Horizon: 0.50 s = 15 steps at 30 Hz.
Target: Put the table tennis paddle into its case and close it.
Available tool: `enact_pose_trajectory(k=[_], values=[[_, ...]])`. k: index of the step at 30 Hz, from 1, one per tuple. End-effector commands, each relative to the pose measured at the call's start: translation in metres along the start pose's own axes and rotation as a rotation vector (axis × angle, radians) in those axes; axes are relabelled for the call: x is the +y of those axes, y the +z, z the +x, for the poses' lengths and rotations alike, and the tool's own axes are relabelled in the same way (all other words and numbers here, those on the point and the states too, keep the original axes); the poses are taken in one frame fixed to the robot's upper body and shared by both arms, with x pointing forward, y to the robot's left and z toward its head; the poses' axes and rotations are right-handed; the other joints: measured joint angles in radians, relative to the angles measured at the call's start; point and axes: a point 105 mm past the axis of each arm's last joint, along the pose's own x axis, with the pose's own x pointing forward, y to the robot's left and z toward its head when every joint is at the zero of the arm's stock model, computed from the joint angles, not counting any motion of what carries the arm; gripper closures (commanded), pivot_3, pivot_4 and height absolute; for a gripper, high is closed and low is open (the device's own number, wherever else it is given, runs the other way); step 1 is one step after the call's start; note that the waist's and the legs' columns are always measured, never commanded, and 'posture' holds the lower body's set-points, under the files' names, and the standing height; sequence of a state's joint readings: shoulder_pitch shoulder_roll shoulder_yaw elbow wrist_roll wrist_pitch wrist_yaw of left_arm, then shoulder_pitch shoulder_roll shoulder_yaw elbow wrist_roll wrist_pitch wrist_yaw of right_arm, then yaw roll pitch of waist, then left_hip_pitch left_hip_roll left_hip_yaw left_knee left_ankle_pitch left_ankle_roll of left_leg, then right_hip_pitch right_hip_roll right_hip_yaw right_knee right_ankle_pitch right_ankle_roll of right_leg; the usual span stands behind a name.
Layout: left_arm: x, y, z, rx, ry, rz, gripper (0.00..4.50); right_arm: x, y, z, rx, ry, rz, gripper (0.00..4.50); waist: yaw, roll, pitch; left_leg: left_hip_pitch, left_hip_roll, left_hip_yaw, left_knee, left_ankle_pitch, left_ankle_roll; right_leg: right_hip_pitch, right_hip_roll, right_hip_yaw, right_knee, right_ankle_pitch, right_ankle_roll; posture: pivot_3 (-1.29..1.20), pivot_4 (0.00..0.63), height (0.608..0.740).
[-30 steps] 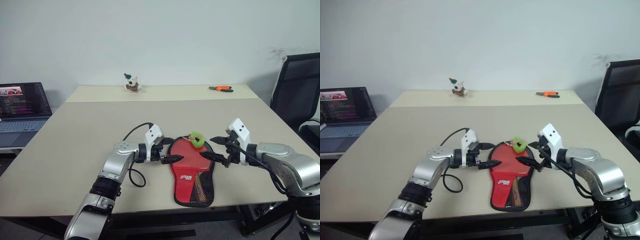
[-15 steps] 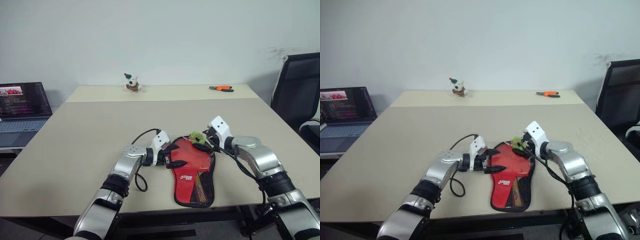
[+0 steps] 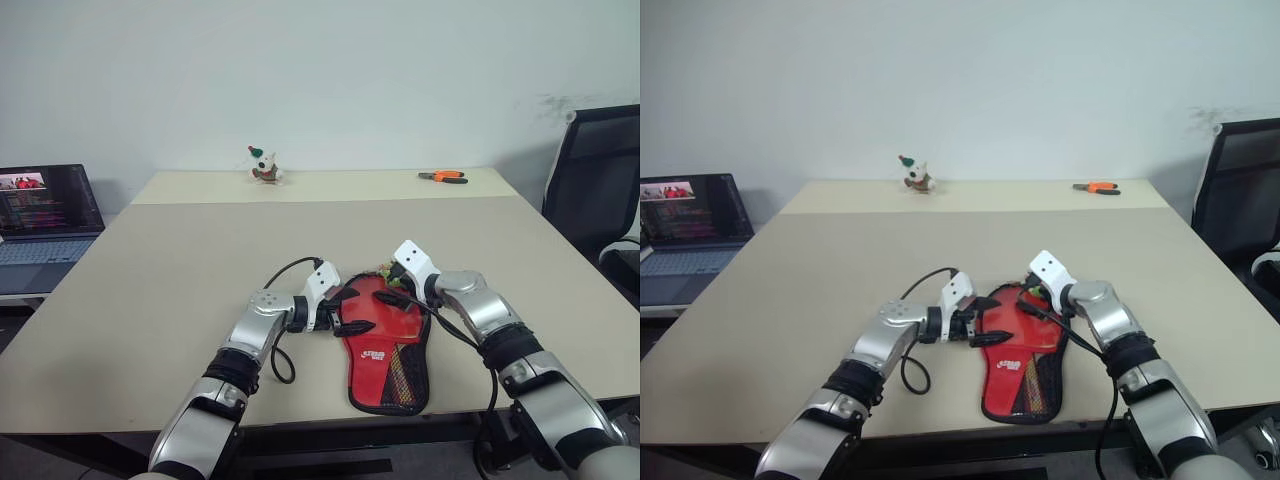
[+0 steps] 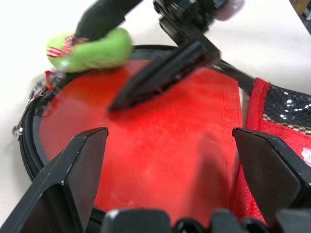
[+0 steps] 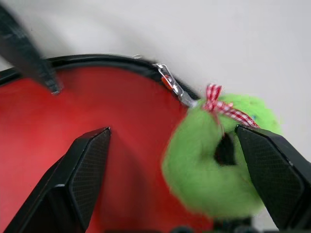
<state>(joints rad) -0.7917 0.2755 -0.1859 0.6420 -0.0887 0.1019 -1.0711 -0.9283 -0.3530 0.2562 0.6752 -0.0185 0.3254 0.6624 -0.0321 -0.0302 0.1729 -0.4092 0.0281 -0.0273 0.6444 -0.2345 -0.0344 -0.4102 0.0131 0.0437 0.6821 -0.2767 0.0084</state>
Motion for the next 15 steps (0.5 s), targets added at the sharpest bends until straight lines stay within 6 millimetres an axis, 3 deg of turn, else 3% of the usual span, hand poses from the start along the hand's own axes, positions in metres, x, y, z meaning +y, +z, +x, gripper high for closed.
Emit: enact_pose_trajectory(k=[1, 9, 12, 15], values=[[-0.001, 0.009, 0.001, -0.014, -0.006, 0.053, 0.00, -0.011, 0.015, -0.003, -0.048, -0.039, -0.022, 0.85, 0.000, 0.000, 0.000, 0.000, 0.000, 0.000, 0.000, 0.000, 0.000, 0.000, 0.000, 0.000, 0.000, 0.000, 0.000, 0.00, 0.150, 0.740], [0.000, 0.005, 0.013, 0.014, -0.019, 0.102, 0.00, -0.009, 0.021, -0.003, -0.065, -0.034, -0.022, 3.74, 0.000, 0.000, 0.000, 0.000, 0.000, 0.000, 0.000, 0.000, 0.000, 0.000, 0.000, 0.000, 0.000, 0.000, 0.000, 0.00, 0.150, 0.740], [-0.001, -0.001, 0.018, 0.029, -0.023, 0.098, 0.00, -0.009, 0.022, -0.003, -0.068, -0.032, -0.022, 4.49, 0.000, 0.000, 0.000, 0.000, -0.001, 0.000, 0.000, 0.000, 0.000, 0.000, 0.000, 0.000, 0.000, 0.000, 0.000, 0.00, 0.150, 0.740], [-0.002, -0.014, 0.023, 0.064, -0.024, 0.087, 0.00, -0.009, 0.025, -0.003, -0.073, -0.031, -0.023, 4.49, 0.000, 0.000, 0.000, 0.000, -0.001, 0.000, 0.000, 0.000, 0.000, 0.000, 0.000, 0.000, 0.000, 0.000, 0.000, 0.00, 0.150, 0.740]])
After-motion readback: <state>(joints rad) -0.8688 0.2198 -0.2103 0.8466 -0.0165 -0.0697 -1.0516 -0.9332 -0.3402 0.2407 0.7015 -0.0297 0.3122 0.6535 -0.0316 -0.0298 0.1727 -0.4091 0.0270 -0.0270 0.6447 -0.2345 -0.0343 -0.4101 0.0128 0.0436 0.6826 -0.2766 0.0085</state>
